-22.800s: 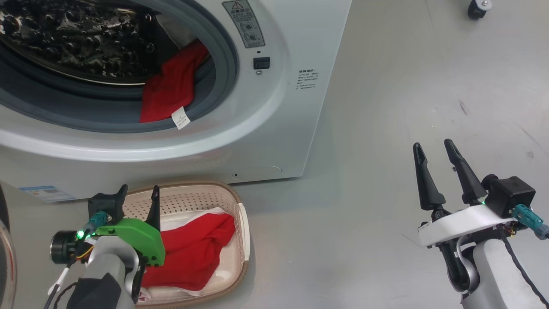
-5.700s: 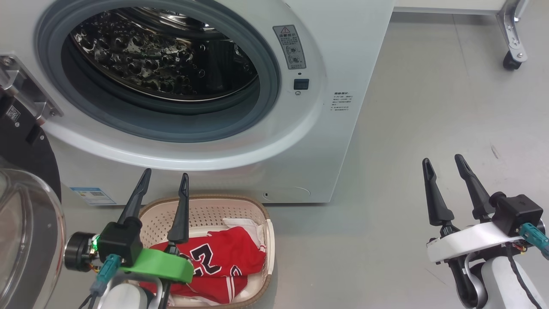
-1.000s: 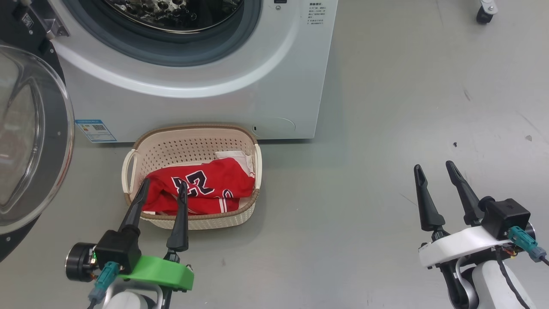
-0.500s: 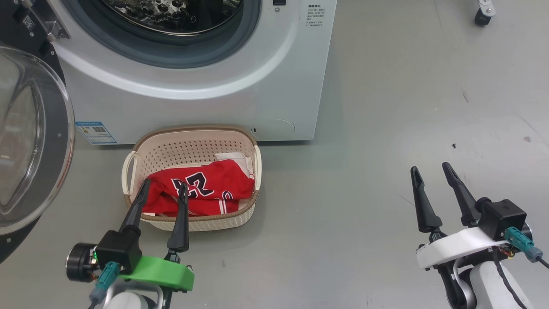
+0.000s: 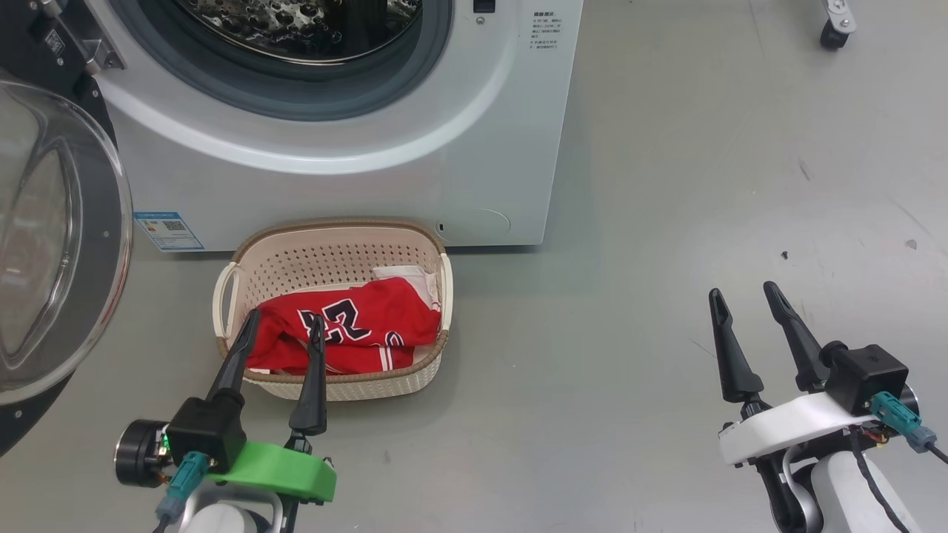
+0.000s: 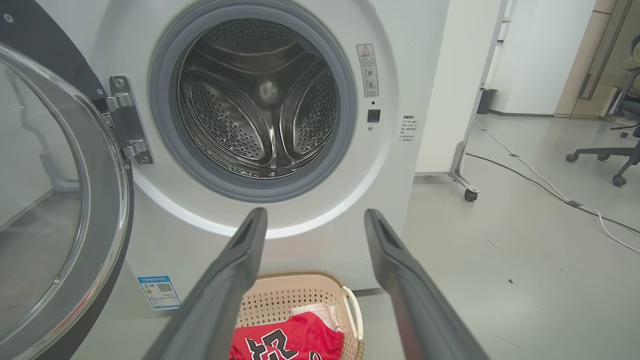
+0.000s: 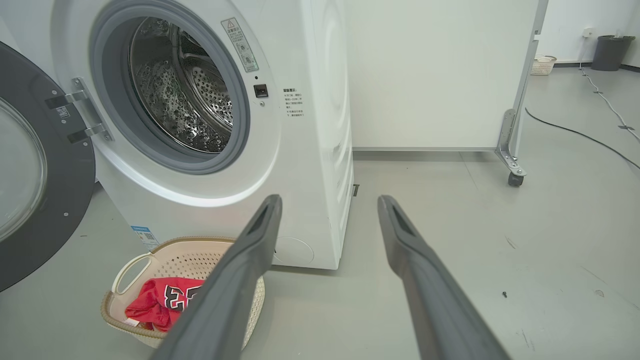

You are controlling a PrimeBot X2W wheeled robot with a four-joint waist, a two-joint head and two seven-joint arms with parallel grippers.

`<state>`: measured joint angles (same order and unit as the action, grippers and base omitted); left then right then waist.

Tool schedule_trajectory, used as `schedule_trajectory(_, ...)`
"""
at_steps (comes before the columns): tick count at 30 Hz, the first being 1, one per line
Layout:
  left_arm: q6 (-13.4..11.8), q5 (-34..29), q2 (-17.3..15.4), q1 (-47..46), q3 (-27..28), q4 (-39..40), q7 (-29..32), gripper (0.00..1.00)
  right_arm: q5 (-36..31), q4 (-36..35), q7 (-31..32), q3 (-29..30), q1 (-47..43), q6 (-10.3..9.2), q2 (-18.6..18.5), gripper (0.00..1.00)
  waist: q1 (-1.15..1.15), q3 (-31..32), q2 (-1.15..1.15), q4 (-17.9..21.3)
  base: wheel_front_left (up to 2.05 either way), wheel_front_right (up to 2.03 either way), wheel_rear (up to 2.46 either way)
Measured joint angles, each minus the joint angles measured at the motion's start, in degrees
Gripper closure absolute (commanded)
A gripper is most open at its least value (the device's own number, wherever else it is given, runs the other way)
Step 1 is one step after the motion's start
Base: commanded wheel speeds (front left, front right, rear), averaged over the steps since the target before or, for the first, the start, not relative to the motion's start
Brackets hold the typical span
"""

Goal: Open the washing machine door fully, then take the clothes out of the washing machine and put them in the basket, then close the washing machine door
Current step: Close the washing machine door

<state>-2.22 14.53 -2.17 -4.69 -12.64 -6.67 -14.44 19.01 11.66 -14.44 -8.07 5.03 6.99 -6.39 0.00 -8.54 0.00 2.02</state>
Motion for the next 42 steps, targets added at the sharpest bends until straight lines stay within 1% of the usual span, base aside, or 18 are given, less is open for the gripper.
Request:
schedule_trajectory(13, -0.3, 0.0, 0.0, 0.0, 0.0, 0.0, 0.0, 0.0, 0.0, 0.1, 0.0, 0.3, 0.0, 0.0, 0.0, 0.0, 0.0, -0.1, 0.0, -0.3, 0.0, 0.0, 0.0)
schedule_trajectory(19, -0.3, 0.1, 0.0, 0.0, -0.9, 0.0, 0.0, 0.0, 0.0, -0.2, 0.0, 1.4, 0.0, 0.0, -0.3, 0.0, 0.0, -0.5, 0.0, -1.3, 0.0, 0.0, 0.0)
schedule_trajectory(30, -0.9, 0.6, 0.0, -0.1, -1.9, 0.0, 0.0, 0.0, 0.0, -0.9, 0.0, 1.2, 0.0, 0.0, -1.0, 0.0, 0.0, -1.3, 0.0, -5.9, 0.0, 0.0, 0.0)
schedule_trajectory(42, -1.6, 1.1, 0.0, -0.1, -2.2, -0.1, 0.0, 0.0, 0.0, -1.5, 0.0, 0.1, -0.5, 0.0, -1.3, 0.0, 0.0, -1.4, 0.0, -12.5, 0.0, 0.0, 0.0)
